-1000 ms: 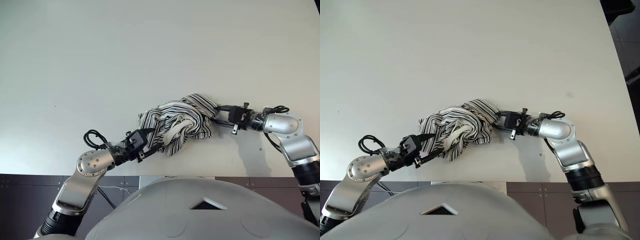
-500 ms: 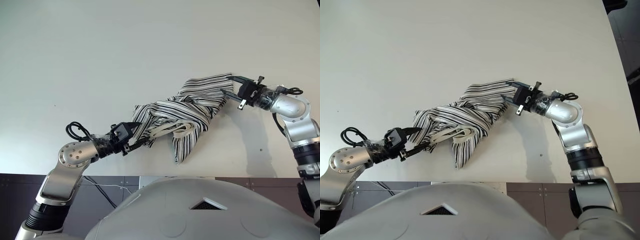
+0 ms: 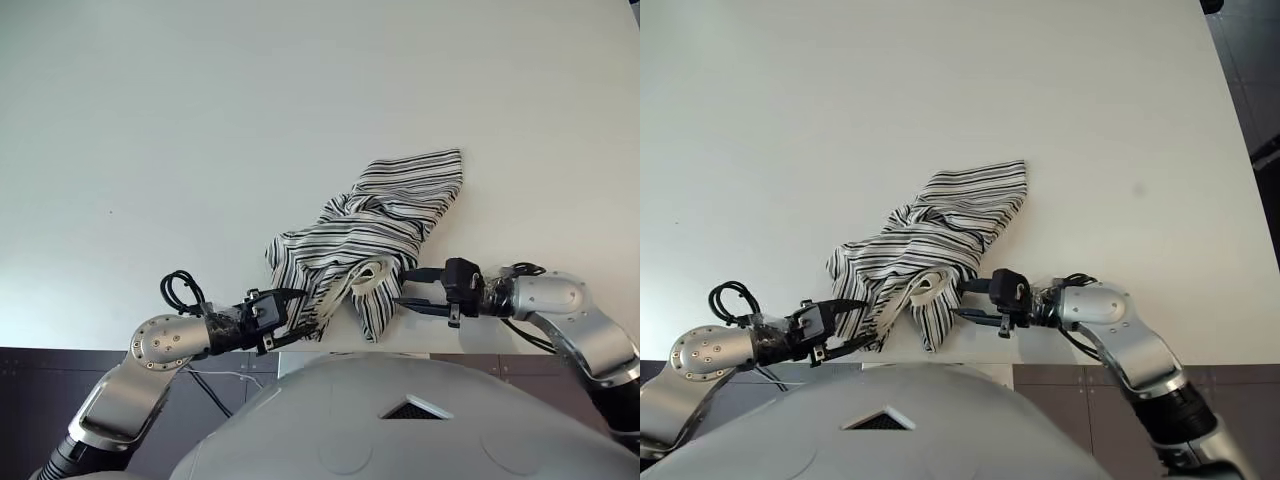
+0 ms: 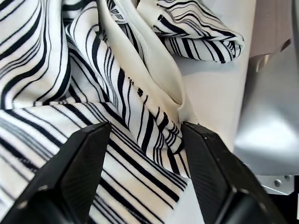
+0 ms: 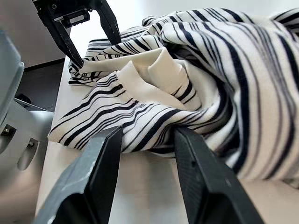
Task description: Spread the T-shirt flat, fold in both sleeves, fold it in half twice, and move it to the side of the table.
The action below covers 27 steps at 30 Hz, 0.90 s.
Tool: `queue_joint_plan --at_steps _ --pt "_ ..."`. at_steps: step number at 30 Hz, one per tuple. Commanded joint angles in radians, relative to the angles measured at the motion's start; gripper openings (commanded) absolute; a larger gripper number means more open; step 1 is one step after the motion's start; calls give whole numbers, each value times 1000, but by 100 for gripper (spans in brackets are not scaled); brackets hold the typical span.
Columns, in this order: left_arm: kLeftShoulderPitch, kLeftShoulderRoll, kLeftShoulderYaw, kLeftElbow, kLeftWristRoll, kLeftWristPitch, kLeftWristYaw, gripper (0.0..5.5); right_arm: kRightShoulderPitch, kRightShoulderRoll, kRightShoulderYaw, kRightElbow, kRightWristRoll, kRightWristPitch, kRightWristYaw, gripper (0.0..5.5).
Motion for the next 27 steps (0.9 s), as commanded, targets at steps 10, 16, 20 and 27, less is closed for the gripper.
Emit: queue_joint_plan --at_steps 10,16,20,27 --pt "-150 24 103 33 -39 51 -9 278 -110 -68 71 242 -401 -128 -86 191" --pt "-227 -37 19 245 133 -26 83 278 -237 -176 -39 236 -331 -227 50 191" --pt "-341 -94 -37 419 240 -115 163 278 -342 -186 -25 332 -433 -386 75 191" --pt "-443 -63 -69 640 388 -313 246 278 -448 -131 -48 470 -627 -595 -110 191"
